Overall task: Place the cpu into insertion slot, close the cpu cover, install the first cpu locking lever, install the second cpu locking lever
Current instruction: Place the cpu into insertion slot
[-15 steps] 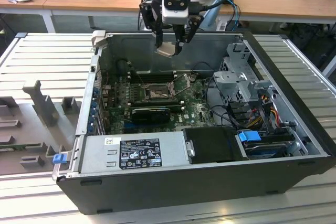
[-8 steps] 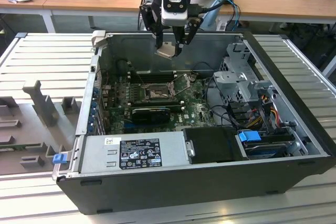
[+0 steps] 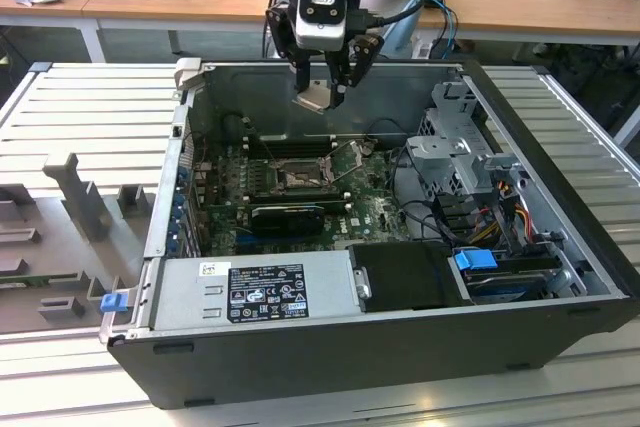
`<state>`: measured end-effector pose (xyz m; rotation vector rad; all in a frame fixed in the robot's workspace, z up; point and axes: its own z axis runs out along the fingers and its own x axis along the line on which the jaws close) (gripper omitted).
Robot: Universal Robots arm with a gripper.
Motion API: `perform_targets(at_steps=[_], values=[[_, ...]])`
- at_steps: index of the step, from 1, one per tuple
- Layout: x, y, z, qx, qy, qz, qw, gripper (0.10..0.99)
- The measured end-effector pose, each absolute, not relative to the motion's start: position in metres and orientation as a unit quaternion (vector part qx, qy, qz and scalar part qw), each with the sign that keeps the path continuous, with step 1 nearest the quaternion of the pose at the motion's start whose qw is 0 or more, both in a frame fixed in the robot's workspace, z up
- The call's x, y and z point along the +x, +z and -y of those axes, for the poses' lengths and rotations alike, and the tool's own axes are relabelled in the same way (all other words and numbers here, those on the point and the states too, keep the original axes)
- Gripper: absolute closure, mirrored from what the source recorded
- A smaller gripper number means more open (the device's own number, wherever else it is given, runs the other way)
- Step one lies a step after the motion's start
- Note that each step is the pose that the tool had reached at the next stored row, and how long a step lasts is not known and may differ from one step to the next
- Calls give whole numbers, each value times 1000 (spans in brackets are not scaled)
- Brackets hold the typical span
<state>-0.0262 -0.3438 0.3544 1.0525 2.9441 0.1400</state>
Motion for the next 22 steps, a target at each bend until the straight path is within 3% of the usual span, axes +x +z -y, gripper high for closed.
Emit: perform_targets(at_steps=[22], values=[[-26, 353, 344, 436, 44, -899, 11, 557]])
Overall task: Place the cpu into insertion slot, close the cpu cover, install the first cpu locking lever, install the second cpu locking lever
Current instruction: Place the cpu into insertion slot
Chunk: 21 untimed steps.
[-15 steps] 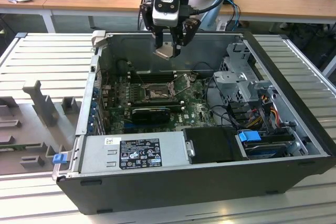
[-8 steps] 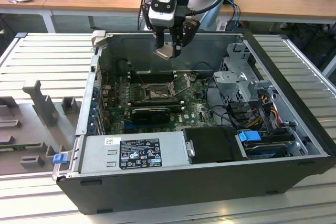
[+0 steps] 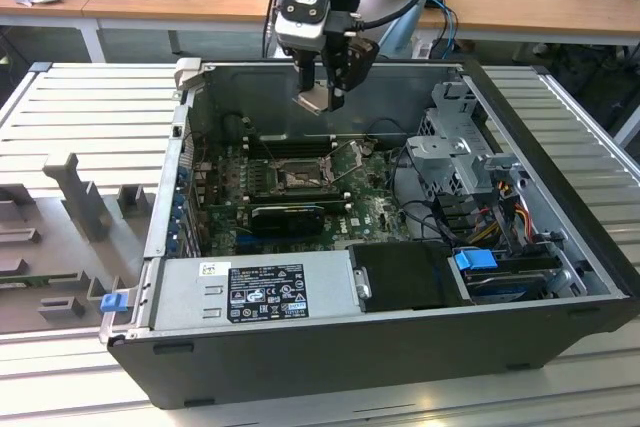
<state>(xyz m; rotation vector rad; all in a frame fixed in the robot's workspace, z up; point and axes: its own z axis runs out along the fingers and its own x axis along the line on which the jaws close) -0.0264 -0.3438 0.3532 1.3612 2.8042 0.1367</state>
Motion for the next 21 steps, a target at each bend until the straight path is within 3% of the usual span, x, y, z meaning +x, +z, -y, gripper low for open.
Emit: perform_targets(at_steps=[21], values=[[-27, 343, 344, 578, 40, -815, 18, 557]])
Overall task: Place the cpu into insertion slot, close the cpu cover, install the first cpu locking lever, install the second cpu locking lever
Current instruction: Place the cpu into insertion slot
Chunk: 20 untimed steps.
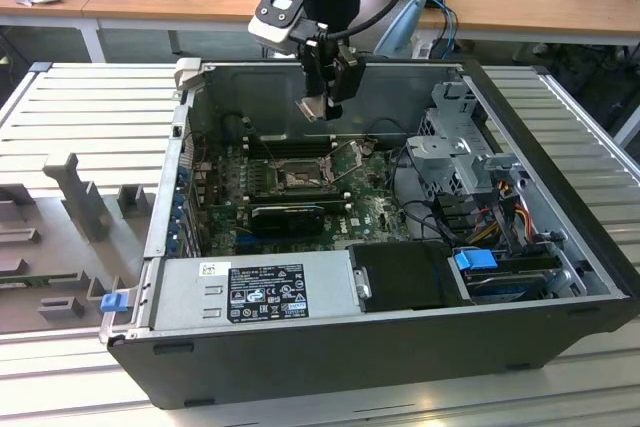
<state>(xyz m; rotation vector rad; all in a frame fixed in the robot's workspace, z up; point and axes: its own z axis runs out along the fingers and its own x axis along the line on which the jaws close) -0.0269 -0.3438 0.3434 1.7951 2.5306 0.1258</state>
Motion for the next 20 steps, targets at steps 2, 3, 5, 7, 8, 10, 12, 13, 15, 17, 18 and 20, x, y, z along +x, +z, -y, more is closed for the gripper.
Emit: perform_targets(at_steps=[2, 3, 5, 7, 8, 10, 12, 13, 15, 17, 18, 20], values=[[-27, 342, 344, 578, 40, -815, 18, 557], [-27, 341, 344, 578, 40, -815, 18, 557], [-27, 340, 344, 579, 40, -814, 18, 557], [-27, 339, 344, 585, 40, -810, 19, 557], [-27, 339, 344, 589, 40, -807, 19, 557], [-27, 339, 344, 597, 40, -801, 19, 557], [-27, 339, 344, 603, 40, -797, 19, 557], [-27, 339, 344, 609, 40, -792, 20, 557], [-27, 338, 344, 619, 39, -784, 20, 557], [-27, 337, 344, 639, 39, -768, 21, 557], [-27, 336, 344, 645, 39, -763, 22, 557], [-27, 336, 344, 652, 38, -757, 22, 557]])
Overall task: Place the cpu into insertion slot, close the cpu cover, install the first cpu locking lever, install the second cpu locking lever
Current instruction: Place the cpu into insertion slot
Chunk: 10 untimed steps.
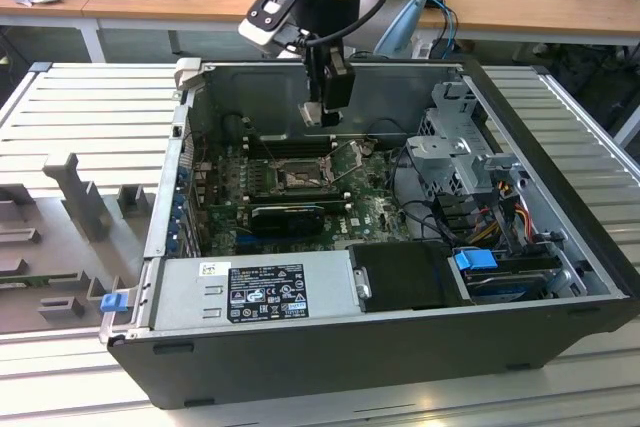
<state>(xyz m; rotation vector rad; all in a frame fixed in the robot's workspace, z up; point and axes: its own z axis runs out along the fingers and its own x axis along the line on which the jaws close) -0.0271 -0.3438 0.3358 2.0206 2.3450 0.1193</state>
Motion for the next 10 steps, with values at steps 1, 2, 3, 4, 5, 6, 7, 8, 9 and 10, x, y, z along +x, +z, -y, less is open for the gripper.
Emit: perform_targets(at_steps=[1, 2, 3, 4, 5, 6, 7, 8, 9, 10], values=[[-27, 336, 344, 654, 38, -755, 22, 557], [-27, 336, 344, 655, 38, -754, 22, 557], [-27, 335, 344, 656, 38, -753, 22, 557], [-27, 335, 344, 656, 38, -753, 22, 557], [-27, 335, 344, 657, 38, -753, 22, 557], [-27, 335, 344, 657, 38, -753, 22, 557], [-27, 333, 344, 657, 38, -753, 22, 557], [-27, 333, 344, 657, 38, -752, 22, 557], [-27, 333, 344, 657, 38, -752, 22, 557], [-27, 332, 344, 657, 38, -752, 22, 557]])
